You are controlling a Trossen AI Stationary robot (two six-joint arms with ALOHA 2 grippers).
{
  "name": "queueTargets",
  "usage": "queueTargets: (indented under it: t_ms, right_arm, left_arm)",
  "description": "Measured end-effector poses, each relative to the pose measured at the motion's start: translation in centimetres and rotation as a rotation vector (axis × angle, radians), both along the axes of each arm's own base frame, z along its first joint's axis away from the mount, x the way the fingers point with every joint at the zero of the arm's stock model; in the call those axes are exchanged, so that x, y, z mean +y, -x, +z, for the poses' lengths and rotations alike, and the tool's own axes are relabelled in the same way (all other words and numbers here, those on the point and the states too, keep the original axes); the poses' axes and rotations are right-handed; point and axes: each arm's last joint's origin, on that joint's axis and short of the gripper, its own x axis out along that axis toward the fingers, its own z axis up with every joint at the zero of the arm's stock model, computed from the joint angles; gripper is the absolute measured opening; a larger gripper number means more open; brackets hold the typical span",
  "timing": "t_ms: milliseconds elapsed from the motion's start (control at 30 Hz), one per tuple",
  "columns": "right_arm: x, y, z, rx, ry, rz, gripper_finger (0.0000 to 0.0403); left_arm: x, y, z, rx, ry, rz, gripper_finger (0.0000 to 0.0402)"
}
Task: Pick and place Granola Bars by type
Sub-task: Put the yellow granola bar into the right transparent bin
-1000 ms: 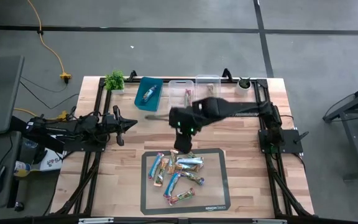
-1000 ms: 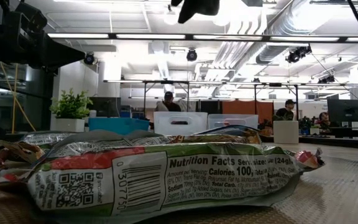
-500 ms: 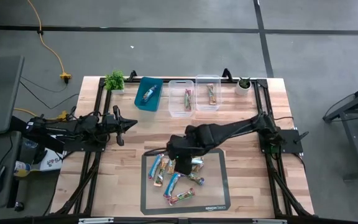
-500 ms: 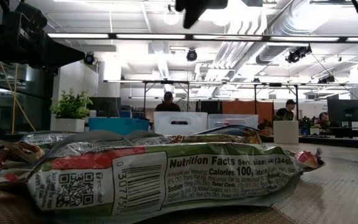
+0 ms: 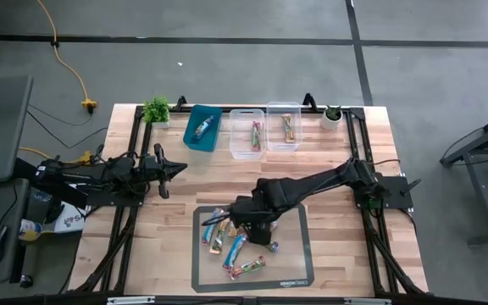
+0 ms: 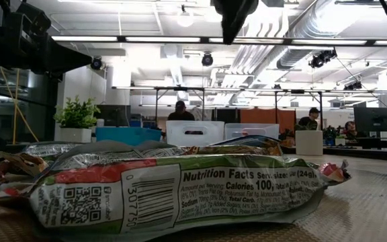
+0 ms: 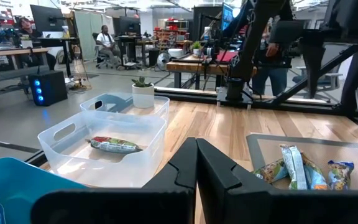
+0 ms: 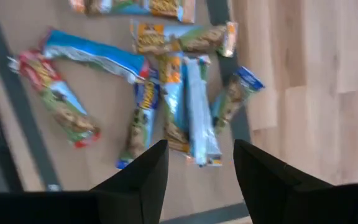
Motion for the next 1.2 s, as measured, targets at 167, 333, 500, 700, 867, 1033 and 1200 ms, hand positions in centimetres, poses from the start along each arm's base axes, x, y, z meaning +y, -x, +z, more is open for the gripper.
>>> queueTargets:
  t_ms: [167,333,500,700,867,1033,1200]
  right_arm:
    - [0.3,1.7,-2.3,0.091,0.022,0.027,0.0167]
    - [-0.2,4.7,-3.9,0.016,-0.068,-0.028,0.0167]
    - [-1.1,6.7,-4.5,-0.146,-0.142,-0.069,0.0167]
    - [-1.3,7.1,-7.3,-0.296,-0.166,0.010,0.0167]
    - [-2.5,7.6,-9.9,-0.283,-0.143,-0.075,0.0167]
    - [-3.4,7.2,-10.5,-0.322,-0.151,-0.070,0.0167]
    - [-3.7,7.1,-10.6,-0.341,-0.136,-0.025,0.0167]
  left_arm:
    - [0.0,0.0,0.0,0.000,0.000,0.000,0.0000]
    - [0.0,0.0,0.0,0.000,0.000,0.000,0.0000]
    - [0.0,0.0,0.0,0.000,0.000,0.000,0.0000]
    - [0.0,0.0,0.0,0.000,0.000,0.000,0.0000]
    - [0.0,0.0,0.0,0.000,0.000,0.000,0.0000]
    - [0.0,0.0,0.0,0.000,0.000,0.000,0.0000]
    - [0.0,0.0,0.0,0.000,0.000,0.000,0.0000]
